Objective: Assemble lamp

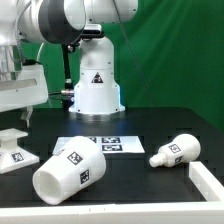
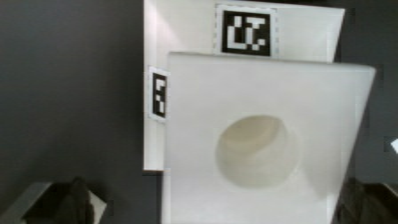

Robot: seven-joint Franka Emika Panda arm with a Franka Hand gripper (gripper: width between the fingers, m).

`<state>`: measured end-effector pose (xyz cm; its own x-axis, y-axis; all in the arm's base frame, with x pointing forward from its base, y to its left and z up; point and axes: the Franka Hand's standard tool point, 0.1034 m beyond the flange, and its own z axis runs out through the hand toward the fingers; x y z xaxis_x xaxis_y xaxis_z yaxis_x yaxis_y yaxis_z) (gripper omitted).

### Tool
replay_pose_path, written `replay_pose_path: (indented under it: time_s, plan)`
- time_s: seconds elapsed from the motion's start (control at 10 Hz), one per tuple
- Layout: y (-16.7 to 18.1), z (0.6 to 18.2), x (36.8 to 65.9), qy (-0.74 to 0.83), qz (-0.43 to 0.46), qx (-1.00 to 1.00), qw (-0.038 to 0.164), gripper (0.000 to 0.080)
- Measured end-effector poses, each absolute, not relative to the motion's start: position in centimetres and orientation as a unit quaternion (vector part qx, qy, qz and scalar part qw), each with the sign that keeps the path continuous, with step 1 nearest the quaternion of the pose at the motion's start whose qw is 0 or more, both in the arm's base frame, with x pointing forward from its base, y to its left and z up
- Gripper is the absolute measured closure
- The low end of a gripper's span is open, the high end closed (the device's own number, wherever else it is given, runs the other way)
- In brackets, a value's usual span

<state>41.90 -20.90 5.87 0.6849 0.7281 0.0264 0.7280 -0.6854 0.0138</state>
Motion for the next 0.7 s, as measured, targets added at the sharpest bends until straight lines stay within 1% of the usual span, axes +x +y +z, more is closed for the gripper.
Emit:
replay_pose_path:
  time_s: [0.2,0.4,0.7]
  plan:
    - [-21.02,5.99,41.99,0.397,0.021,0.917,0.013,0.0100]
    - [-21.60,6.03,41.75,0.396,0.021,0.918,0.014,0.0100]
    - [-21.58,6.03,41.77,0.395,0.021,0.918,0.014,0.0100]
